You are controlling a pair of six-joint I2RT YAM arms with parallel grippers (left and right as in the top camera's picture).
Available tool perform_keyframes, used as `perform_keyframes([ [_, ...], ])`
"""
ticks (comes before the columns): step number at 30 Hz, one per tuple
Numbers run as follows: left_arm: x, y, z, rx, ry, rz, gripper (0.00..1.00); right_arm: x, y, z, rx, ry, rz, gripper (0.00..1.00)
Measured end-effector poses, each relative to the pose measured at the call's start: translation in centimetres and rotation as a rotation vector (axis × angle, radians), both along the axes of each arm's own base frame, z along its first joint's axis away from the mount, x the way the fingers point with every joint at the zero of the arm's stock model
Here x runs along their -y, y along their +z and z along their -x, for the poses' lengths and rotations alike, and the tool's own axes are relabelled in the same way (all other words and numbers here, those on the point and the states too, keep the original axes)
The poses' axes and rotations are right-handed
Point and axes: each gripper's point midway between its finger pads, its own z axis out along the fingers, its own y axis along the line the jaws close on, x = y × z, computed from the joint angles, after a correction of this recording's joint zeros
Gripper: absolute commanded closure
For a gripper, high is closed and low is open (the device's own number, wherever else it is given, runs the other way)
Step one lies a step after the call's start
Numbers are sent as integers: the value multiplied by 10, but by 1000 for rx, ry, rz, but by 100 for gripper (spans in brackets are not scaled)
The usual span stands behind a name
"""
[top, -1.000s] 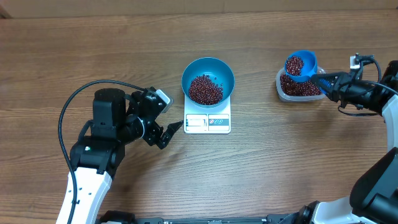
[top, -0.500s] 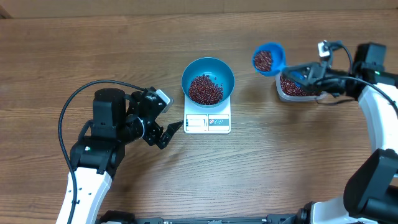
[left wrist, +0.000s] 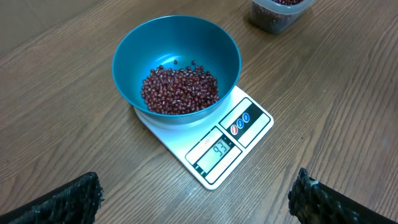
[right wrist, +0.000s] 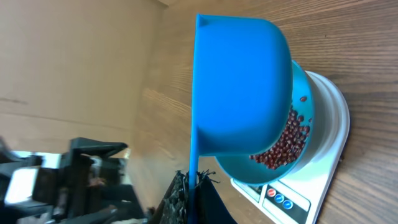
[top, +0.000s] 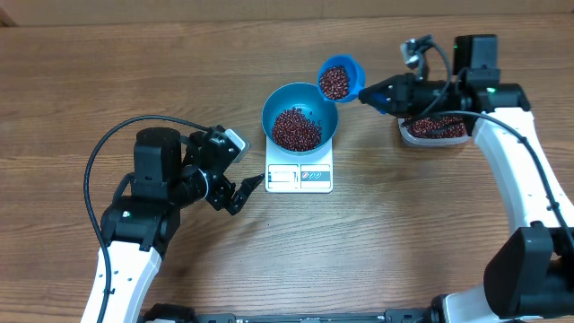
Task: Scoop item into bowl and weigh 150g on scale
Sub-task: 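Lift the filled scoop out of the tub toward the bowl, then tip the scoop to pour beans into the teal bowl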
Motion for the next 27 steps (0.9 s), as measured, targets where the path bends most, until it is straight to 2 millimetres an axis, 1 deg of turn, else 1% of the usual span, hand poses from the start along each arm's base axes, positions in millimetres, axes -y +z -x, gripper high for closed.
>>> perform_keyframes([
  [11,0,0,0,0,0,0,1,-33,-21,1,33,9,169,96],
  [27,0,0,0,0,0,0,1,-66,-48,8,114,4,439,96],
])
